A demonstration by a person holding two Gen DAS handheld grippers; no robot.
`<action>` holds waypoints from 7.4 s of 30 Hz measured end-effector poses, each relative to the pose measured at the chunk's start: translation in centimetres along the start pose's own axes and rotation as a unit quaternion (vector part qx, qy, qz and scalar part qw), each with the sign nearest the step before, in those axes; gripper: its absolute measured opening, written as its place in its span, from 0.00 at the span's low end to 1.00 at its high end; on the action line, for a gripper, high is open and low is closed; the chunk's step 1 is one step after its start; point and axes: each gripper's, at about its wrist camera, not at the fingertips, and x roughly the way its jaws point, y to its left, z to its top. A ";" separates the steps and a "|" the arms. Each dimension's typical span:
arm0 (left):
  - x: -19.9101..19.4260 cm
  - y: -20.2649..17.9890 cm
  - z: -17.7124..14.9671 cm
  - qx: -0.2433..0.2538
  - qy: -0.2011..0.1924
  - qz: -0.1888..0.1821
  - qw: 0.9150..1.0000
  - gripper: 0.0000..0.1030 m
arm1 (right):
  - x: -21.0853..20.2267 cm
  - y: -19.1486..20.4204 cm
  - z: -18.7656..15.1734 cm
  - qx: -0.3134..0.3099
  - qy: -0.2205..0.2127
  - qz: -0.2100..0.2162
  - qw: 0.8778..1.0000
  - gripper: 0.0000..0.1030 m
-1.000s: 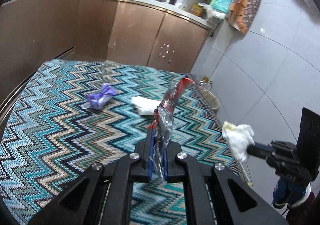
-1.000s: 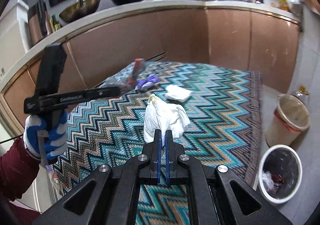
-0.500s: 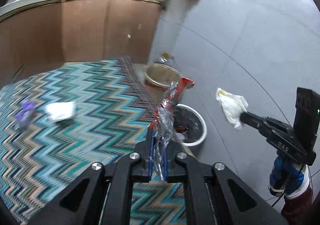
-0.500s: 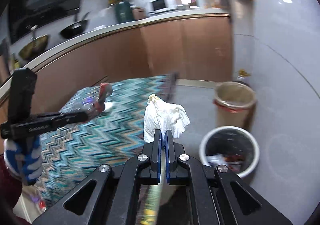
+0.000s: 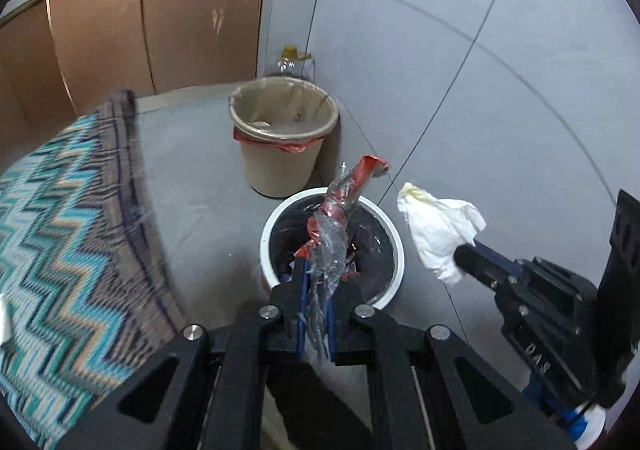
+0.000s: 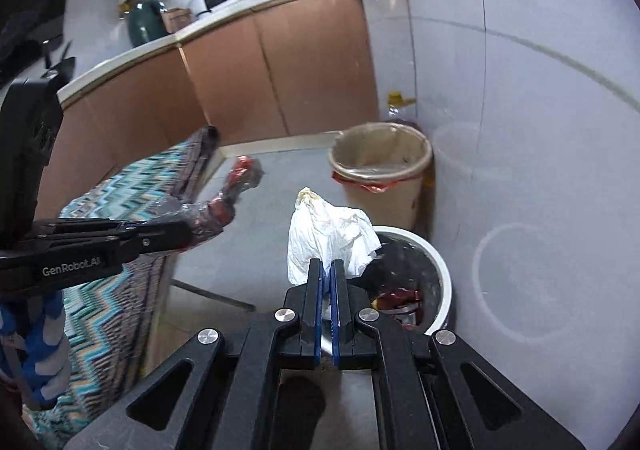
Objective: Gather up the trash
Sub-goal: 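Carry the red-wrapped plastic and white tissue over the black-lined bin, then open both tools over the bin to release the plastic and tissue, then move both tools back over the purple bag and tissue on the rug, then grasp the purple bag with the left tool while the right tool grasps the white tissue, then carry the purple bag and white tissue over the black-lined bin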
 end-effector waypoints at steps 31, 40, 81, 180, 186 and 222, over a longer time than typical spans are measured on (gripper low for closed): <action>10.1 -1.1 2.3 -0.027 0.006 0.007 1.000 0.35 | 9.1 -5.9 -0.4 0.050 0.043 -0.051 0.997 0.47; -1.5 -2.0 0.3 -0.017 -0.130 0.061 0.989 0.35 | 1.3 -1.9 1.2 0.029 -0.024 -0.057 0.998 0.73; -30.3 1.2 -18.8 -0.050 -0.326 0.210 0.921 0.60 | -22.5 16.7 -1.6 -0.072 -0.208 -0.007 0.975 1.00; -26.1 29.5 -22.0 -0.133 -0.191 0.215 0.948 0.61 | -3.2 34.2 0.6 -0.215 -0.023 0.174 0.961 0.79; -22.3 33.1 -18.6 -0.136 -0.165 0.169 0.962 0.60 | 3.2 36.8 1.0 -0.226 0.034 0.195 0.954 0.63; -22.5 33.0 -17.9 -0.160 -0.173 0.155 0.959 0.29 | 4.8 38.0 -0.2 -0.256 0.066 0.200 0.943 0.02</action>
